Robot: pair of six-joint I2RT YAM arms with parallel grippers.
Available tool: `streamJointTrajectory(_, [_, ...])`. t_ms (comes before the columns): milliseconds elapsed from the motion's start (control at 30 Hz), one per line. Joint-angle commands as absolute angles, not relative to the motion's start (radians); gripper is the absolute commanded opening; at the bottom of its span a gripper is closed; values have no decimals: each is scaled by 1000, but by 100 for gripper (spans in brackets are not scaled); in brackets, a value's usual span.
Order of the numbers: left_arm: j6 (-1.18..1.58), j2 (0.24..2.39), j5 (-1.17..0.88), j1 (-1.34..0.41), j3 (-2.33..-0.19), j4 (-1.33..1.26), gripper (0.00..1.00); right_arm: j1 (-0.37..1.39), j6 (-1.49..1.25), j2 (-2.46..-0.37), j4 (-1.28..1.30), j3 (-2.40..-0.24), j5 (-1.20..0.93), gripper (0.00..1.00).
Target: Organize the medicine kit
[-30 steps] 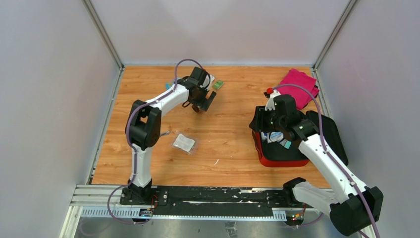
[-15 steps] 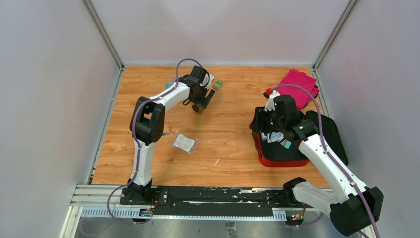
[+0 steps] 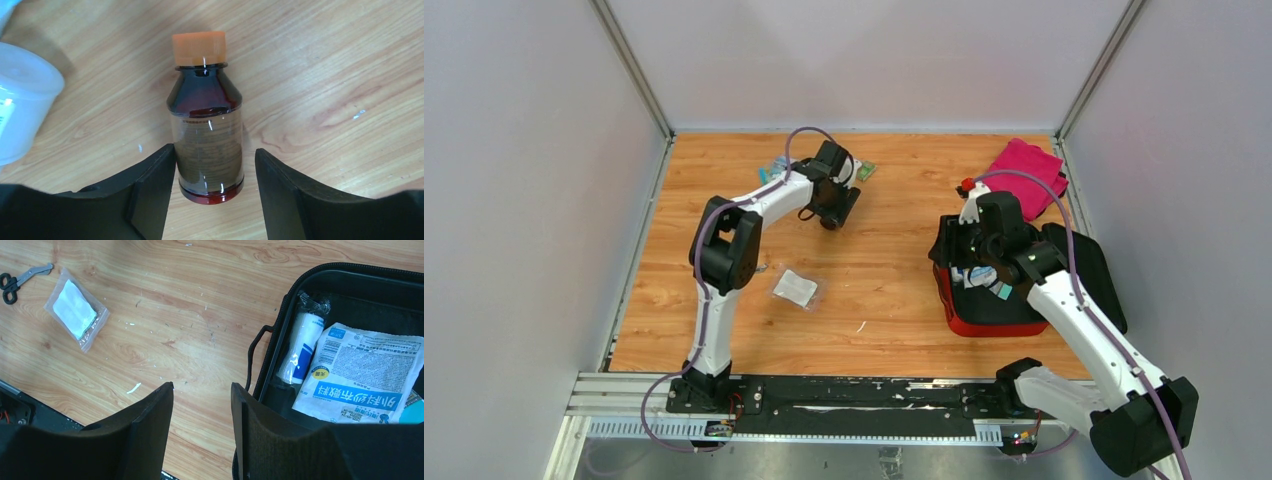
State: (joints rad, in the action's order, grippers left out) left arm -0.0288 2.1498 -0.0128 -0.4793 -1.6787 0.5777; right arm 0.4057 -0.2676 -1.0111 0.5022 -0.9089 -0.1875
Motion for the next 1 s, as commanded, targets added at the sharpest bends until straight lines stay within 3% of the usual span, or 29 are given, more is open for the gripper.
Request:
streamJointTrajectory(0, [42, 2132, -16, -498, -1663, 582, 62, 420, -282, -983, 532, -894, -148, 51])
streamJointTrajectory(433, [257, 1850, -163, -557, -1388, 333, 51, 420, -567, -930, 472, -872, -2, 51])
streamJointTrajectory(600, [349, 1724, -217, -595, -1264, 208, 48, 420, -699, -934, 360, -838, -78, 52])
streamJointTrajectory(967, [558, 1536, -289, -725, -1013, -122, 45, 420, -1006, -1027, 47, -764, -268, 67])
